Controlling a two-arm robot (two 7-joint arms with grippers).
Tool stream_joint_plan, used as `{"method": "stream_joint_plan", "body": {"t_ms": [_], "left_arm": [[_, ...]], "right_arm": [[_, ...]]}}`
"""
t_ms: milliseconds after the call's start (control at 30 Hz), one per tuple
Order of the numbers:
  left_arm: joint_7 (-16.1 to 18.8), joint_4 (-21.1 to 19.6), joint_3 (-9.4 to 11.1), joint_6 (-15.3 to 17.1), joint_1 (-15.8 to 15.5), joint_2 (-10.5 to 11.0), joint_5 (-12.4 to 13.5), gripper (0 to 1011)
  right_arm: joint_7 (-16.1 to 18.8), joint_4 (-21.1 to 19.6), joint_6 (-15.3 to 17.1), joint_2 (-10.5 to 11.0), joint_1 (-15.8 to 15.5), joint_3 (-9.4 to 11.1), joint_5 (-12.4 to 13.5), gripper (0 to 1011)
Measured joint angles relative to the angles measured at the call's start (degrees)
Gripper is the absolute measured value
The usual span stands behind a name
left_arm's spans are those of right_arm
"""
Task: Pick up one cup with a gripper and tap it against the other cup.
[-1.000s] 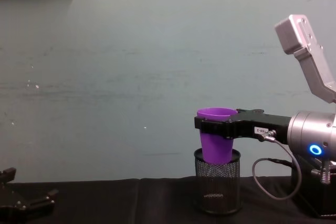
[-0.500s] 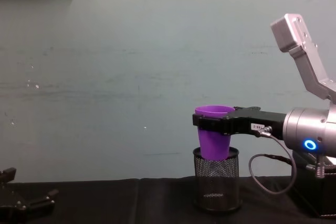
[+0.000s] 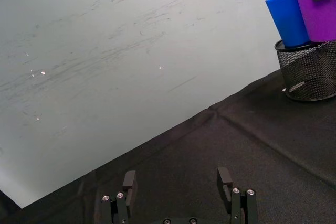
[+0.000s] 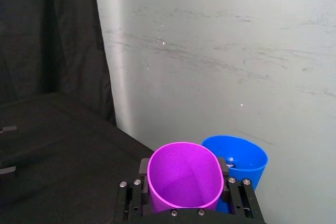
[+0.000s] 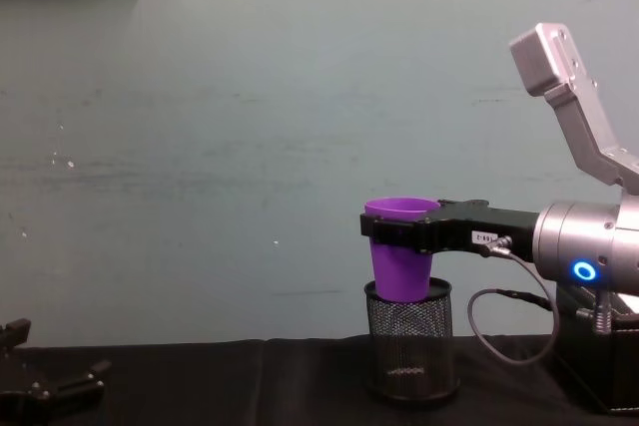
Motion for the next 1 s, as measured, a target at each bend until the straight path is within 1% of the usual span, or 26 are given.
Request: {"method": "stream_joint_plan", "body": {"t_ms": [1000], "left_arm": [[0.0,0.0,0.0,0.0,0.0,0.0,0.0,1000]], "right_arm": [[-0.3,-0.3,0.2,0.1,-0.2,0.0,0.0,733]]}}
